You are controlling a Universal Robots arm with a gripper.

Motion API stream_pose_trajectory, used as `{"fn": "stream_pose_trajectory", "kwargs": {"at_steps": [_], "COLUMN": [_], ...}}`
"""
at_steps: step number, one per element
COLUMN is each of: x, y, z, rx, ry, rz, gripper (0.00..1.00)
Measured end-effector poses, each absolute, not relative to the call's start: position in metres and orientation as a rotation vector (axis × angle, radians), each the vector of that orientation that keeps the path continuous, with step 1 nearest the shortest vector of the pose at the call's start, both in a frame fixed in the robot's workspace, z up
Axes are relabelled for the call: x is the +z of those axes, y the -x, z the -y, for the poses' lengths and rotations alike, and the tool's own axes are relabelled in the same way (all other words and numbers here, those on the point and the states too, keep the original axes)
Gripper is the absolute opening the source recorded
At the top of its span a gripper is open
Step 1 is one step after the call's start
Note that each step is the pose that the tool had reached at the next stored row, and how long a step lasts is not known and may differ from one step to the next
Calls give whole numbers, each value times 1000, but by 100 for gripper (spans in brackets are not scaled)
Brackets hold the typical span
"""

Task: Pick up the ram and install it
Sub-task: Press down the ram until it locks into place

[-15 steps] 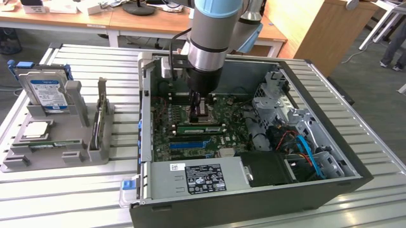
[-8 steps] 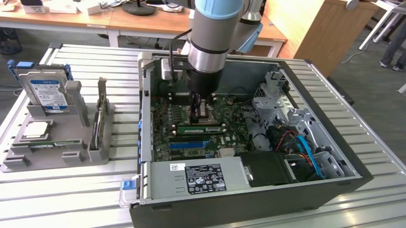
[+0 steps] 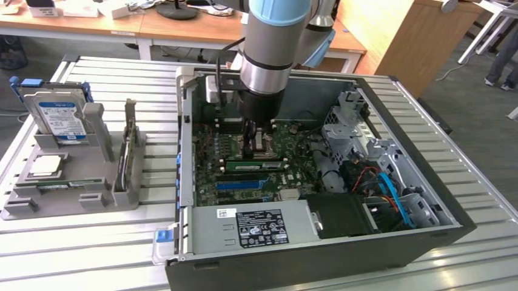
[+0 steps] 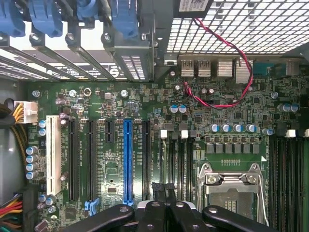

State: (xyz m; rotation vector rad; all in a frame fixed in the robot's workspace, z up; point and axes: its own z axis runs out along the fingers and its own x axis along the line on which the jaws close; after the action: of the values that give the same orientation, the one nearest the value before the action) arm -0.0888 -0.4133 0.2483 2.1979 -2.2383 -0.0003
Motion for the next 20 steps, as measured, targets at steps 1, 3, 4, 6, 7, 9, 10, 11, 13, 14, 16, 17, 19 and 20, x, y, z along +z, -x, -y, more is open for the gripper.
{"fn": "stream_pose_trajectory", "kwargs": {"at_steps": [1,3,4,6,7,9,10,11,13,14,16,17,19,20], "x": [247,245,244,242,242,240,239,240,239,239,238,238,236,236], "y": [89,89,89,89,89,89,89,89,89,89,89,89,89,89], "z": [413,413,413,413,413,413,413,413,413,413,413,413,413,413], "rx": [0,0,0,1,1,1,1,1,1,1,1,1,1,1], "ry": [-2198,-2198,-2198,-2198,-2198,-2198,-2198,-2198,-2198,-2198,-2199,-2198,-2198,-2198], "rz": [2238,2238,2238,2238,2238,2239,2239,2239,2239,2239,2239,2239,2239,2239], "gripper": [11,11,11,11,11,11,11,11,11,11,11,11,11,11]}}
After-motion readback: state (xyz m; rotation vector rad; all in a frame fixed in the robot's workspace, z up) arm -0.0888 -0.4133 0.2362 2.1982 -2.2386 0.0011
